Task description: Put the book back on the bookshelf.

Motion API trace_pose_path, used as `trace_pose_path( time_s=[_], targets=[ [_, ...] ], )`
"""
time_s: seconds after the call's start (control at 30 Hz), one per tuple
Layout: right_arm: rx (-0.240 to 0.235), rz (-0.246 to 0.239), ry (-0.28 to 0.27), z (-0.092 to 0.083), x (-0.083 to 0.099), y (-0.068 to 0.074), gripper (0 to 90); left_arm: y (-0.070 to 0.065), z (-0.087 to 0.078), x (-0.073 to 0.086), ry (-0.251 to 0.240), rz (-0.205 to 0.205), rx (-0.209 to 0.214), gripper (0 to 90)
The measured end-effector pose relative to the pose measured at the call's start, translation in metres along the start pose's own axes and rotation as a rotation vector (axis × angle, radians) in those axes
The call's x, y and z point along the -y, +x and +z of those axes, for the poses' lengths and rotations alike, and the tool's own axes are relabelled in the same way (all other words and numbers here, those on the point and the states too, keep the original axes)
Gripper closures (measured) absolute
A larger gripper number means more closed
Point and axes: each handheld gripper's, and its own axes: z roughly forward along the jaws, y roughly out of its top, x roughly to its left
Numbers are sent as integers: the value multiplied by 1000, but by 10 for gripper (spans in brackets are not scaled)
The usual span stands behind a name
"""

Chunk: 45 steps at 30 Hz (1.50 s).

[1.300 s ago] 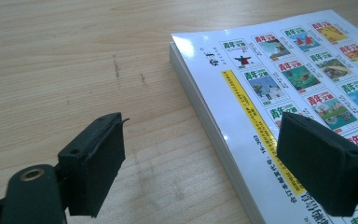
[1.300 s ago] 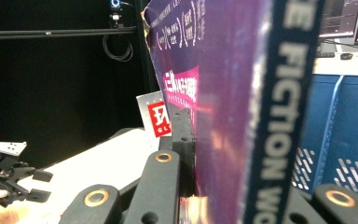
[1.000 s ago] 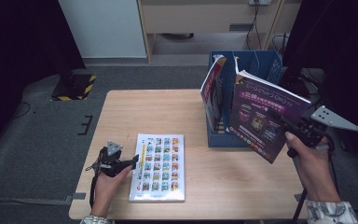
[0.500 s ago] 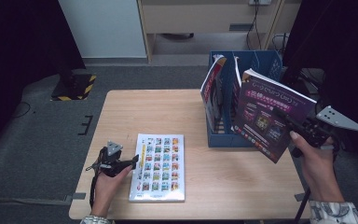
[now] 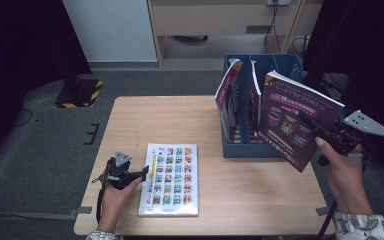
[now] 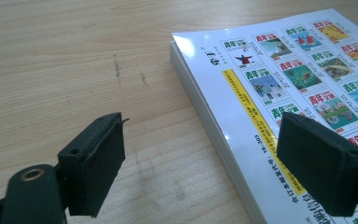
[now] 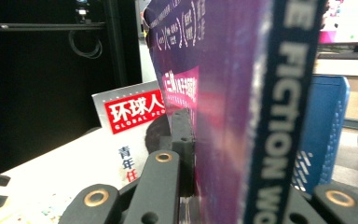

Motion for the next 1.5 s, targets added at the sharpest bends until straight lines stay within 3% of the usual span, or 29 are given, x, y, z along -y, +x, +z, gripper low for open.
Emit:
trace_pose_path(
  time_s=[0.47, 1.07, 1.5],
  targets=[
    [69, -10, 24, 6, -2, -7, 842, -1, 0, 0, 2, 6, 1, 150],
    [174, -15, 77, 55, -9, -16, 842, 0, 0, 0, 0, 5, 2, 150],
    [243, 22, 62, 93, -11, -23, 842, 1, 0, 0, -16, 1, 0, 149]
  ],
)
